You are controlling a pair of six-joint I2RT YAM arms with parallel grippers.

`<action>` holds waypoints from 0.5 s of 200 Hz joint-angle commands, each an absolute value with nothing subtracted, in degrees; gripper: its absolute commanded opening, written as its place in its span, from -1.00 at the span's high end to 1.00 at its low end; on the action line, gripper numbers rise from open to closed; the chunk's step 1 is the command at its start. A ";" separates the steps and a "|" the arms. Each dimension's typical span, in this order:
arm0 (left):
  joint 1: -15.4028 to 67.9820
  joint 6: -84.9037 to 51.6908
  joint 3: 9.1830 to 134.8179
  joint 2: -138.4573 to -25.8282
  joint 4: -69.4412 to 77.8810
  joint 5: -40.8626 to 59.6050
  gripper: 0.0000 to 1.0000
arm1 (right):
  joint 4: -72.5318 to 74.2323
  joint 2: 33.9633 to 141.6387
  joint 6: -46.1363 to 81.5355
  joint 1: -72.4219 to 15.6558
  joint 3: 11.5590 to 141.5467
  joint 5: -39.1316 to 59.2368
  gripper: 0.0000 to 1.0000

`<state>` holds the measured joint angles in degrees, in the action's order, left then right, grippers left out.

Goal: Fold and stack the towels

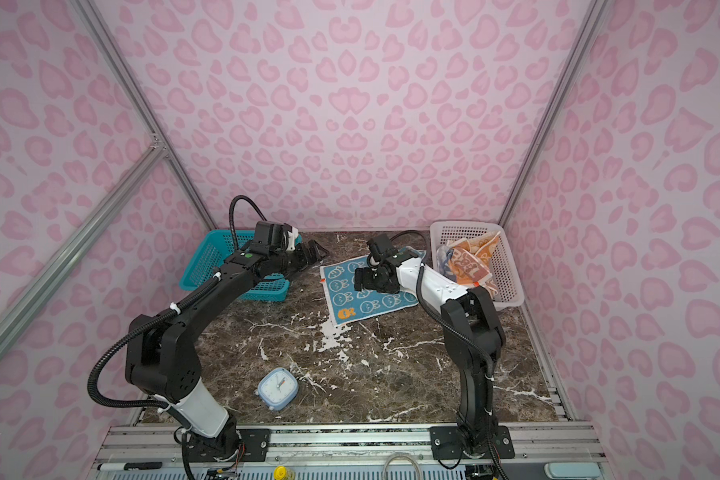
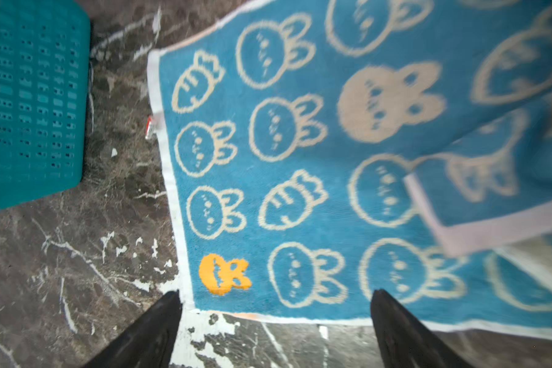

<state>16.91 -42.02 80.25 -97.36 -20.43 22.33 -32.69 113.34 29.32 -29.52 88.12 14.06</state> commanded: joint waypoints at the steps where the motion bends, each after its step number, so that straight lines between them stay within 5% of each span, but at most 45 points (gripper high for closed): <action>1: 14.74 -43.15 78.93 -96.74 -20.41 23.01 -0.96 | -25.38 115.94 34.54 -30.99 87.17 19.28 -0.90; 100: 15.64 -40.10 79.44 -96.59 -21.82 21.57 -0.96 | -25.05 118.54 33.34 -32.06 79.37 19.69 -0.92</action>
<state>14.31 -42.44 78.37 -96.88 -20.82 23.77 -20.05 119.79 35.24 -33.12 83.55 22.31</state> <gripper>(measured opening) 0.982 0.957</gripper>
